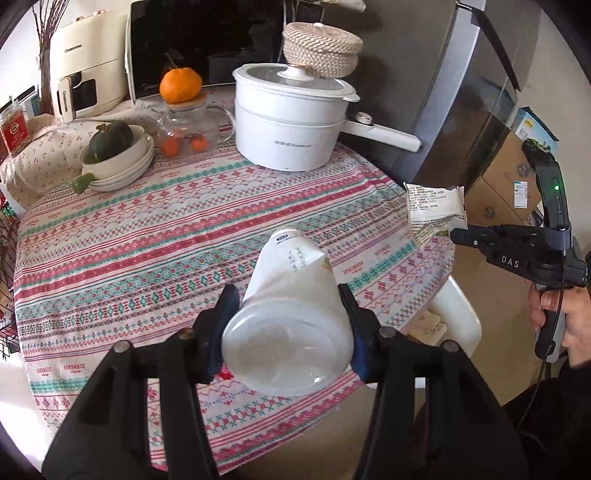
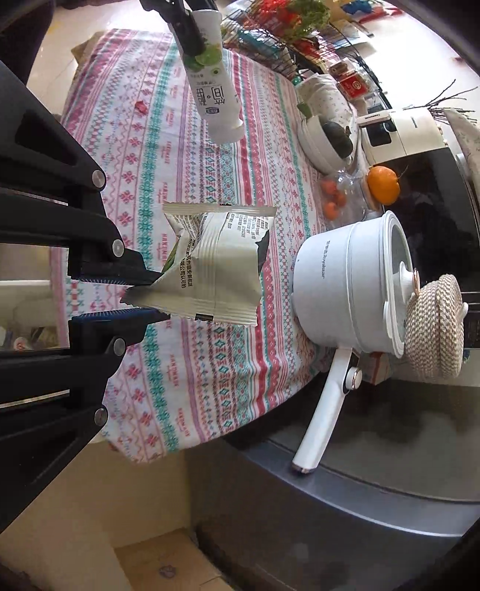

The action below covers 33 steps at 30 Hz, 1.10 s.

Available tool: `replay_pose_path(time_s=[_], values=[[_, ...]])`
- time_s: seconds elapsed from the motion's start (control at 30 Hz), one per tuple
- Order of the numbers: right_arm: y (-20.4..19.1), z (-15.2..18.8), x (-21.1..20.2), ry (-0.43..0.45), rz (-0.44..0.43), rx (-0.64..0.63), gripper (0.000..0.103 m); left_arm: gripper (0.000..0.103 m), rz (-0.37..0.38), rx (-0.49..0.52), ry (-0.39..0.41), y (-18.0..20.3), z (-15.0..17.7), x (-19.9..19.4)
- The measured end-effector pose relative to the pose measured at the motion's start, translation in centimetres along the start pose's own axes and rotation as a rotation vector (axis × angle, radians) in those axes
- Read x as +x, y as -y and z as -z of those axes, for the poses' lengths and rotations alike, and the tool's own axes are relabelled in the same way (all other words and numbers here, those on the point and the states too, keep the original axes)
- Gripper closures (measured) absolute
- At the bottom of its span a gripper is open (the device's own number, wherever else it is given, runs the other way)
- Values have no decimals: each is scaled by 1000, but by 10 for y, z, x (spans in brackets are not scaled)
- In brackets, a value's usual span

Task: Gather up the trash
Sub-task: 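Carry the milk bottle and wrapper to the bin and open both tools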

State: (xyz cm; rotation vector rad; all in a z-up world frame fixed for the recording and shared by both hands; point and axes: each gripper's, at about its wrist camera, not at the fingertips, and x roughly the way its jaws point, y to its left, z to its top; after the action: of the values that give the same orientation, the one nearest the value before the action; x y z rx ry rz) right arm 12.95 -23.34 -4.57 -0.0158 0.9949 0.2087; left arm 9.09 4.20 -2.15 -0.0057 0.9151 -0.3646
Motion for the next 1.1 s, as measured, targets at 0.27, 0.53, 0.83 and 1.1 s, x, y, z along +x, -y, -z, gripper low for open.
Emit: replay_pose_path(time_s=[0.27, 0.53, 0.83, 1.1], values=[[47, 62, -36, -5, 19, 124, 91, 48, 141, 73, -54, 85, 29, 1], [95, 90, -43, -36, 36, 203, 90, 48, 253, 221, -152, 174, 66, 47], [141, 121, -33, -113, 115, 236, 90, 48, 228, 301, -250, 219, 79, 103], [163, 139, -28, -164, 127, 250, 89, 48, 204, 336, -258, 237, 80, 122]])
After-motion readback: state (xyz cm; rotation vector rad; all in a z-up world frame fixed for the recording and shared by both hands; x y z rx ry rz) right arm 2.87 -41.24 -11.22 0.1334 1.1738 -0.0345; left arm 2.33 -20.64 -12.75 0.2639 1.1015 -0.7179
